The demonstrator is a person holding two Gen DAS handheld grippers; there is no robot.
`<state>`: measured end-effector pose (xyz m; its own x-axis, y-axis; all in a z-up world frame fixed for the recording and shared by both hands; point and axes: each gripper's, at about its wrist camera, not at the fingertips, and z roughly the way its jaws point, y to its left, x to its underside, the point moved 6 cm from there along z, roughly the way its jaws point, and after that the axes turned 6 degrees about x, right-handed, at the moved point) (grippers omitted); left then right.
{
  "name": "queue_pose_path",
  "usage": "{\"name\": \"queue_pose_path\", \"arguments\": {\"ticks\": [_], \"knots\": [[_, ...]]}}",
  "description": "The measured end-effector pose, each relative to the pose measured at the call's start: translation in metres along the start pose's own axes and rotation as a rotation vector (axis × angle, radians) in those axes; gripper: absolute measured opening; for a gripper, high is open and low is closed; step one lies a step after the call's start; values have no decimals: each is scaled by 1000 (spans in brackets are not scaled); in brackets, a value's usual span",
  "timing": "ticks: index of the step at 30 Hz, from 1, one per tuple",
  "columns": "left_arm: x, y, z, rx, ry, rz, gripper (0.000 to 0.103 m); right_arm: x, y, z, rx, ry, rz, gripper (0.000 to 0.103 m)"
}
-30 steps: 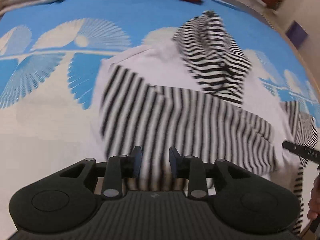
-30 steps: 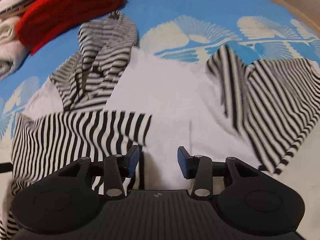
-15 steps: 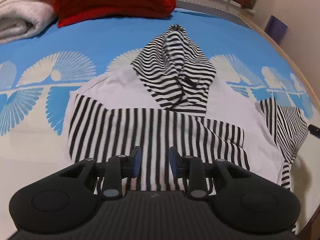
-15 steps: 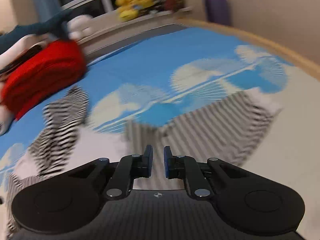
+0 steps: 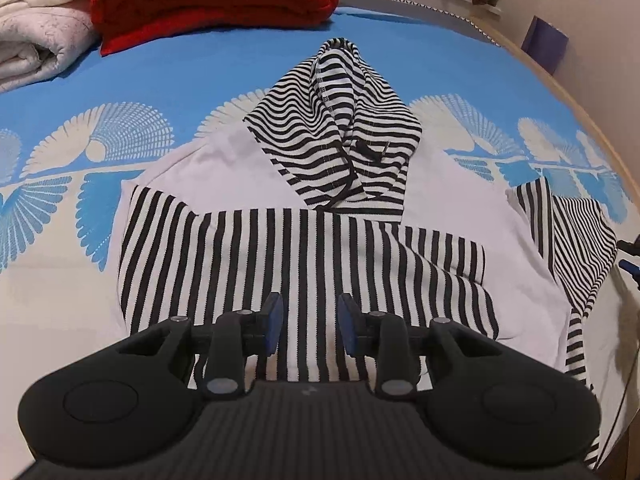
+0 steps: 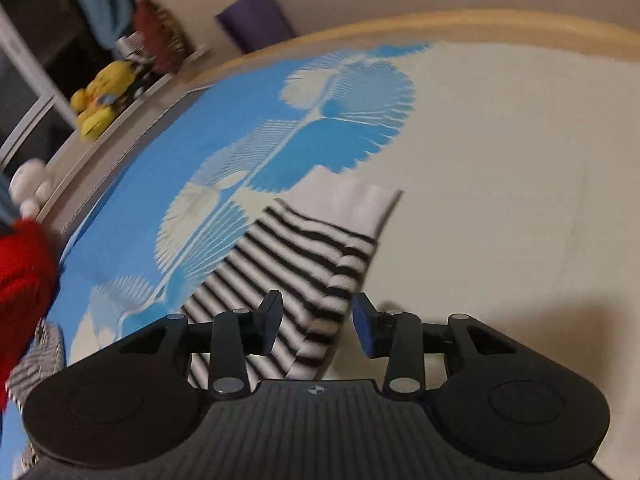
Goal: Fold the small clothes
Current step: 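Grasp the other striped sleeve cuff with the right gripper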
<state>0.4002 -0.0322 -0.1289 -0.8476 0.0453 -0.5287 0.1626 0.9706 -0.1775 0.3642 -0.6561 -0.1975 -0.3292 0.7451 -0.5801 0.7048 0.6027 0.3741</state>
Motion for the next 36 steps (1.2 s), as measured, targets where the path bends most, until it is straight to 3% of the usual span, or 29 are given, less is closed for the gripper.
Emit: {"name": "queue_pose_path", "arguments": {"ticks": [5,6,7,11,15,18,25,30,36], "knots": [[-1,7,1,-9,1,-12,34,2,1,23,7,-13,9,41],[-1,9,1,-8,1,-15,34,0,3,23,8,-16,8,28],[-1,10,1,-8,2,-16,34,0,3,23,9,-17,12,3],[-2,14,1,-6,1,-29,34,-8,-6,0,81,-111,62,3],[-3,16,0,-1,1,-37,34,-8,-27,-7,167,-100,144,4],[-1,19,0,-2,4,-39,34,-4,-41,7,152,-33,201,10],[2,25,5,-29,22,-47,34,-6,-41,10,106,-47,226,11],[2,27,5,-26,25,-51,34,-16,-27,-11,123,-126,195,5],[2,31,0,-15,24,-67,34,-29,34,-60,121,-282,20,4]]}}
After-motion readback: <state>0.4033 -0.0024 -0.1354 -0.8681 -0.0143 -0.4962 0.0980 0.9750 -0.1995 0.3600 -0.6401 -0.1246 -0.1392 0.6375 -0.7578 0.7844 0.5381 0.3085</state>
